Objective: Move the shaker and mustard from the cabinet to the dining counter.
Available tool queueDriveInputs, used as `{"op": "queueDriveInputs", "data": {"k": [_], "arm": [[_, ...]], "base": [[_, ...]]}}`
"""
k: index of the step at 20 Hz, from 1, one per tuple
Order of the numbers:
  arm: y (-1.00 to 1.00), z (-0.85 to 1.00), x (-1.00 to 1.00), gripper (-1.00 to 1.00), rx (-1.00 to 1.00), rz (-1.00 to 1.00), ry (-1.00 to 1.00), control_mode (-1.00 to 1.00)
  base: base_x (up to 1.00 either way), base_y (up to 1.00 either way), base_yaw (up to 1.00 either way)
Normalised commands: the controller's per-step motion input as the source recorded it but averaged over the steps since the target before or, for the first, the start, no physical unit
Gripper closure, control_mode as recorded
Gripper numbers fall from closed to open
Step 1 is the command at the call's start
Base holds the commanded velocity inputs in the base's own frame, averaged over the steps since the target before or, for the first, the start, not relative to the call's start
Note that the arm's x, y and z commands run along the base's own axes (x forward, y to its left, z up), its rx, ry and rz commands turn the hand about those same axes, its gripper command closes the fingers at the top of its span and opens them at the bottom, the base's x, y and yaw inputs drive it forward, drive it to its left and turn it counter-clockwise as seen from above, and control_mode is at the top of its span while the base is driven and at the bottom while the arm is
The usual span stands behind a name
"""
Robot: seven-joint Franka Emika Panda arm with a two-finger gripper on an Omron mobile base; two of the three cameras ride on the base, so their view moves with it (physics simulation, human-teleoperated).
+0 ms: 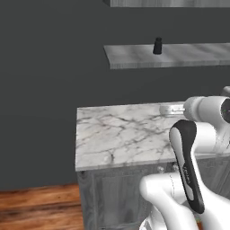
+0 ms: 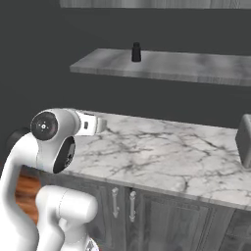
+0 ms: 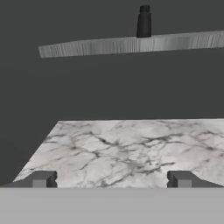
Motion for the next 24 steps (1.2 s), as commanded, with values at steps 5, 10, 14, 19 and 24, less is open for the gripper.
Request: {"op": "queueDriveInputs", "data": {"k": [5,10,14,19,24], "arm": [[0.00,0.00,0.00,-1.00,0.00,0.00,0.00,1.00],[0.00,0.00,0.00,-1.00,0.00,0.00,0.00,1.00],[0.00,0.00,0.00,-1.00,0.00,0.00,0.00,1.00],[0.00,0.00,0.00,-1.00,0.00,0.00,0.00,1.00],[0.00,0.00,0.00,-1.00,0.00,0.00,0.00,1.00]], "base": [[0.55,-0.02,-0.10],[0.56,0.00,-0.09],[0.54,-0.03,-0.09],[0.08,0.00,-0.03],[0.00,0.00,0.00]]}}
